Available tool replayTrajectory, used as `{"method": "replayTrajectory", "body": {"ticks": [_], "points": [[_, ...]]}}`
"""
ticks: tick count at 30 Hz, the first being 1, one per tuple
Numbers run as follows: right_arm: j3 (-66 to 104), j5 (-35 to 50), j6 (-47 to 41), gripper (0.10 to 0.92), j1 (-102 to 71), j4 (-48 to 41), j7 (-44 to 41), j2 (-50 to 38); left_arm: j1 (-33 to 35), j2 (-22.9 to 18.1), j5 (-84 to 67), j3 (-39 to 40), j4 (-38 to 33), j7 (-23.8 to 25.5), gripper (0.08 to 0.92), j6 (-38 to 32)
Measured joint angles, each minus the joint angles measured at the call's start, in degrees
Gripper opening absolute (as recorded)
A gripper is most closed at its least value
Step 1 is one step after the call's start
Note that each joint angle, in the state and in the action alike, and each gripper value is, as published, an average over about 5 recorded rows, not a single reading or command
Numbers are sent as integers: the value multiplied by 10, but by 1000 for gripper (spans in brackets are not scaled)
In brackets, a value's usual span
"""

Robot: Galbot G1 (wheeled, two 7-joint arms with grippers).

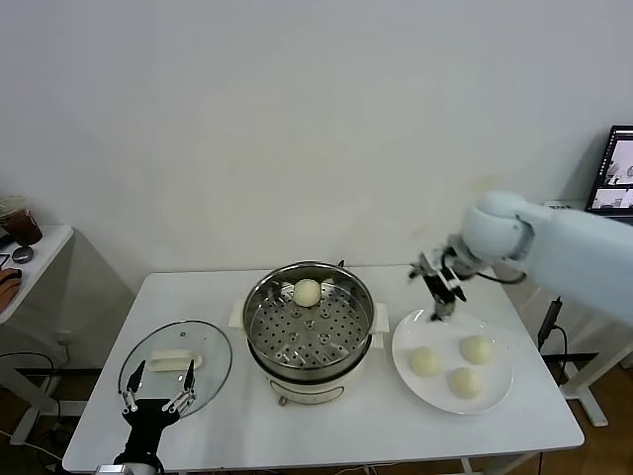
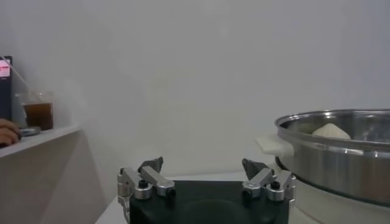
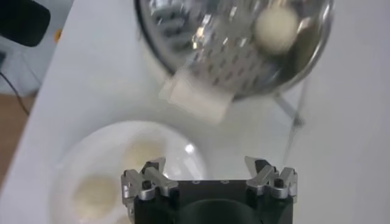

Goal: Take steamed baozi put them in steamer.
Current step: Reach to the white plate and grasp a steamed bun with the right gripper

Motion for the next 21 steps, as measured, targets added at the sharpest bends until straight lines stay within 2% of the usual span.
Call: {"method": "replayTrajectory", "body": {"ticks": [10,21], "points": [[75,-59,12,823,-123,-36,1,-8,8,-6,6,-10,2,-1,823,-1],[136,-108,40,823,-216,-102,10,38,12,-8,9,-17,5,-1,823,-2]]}}
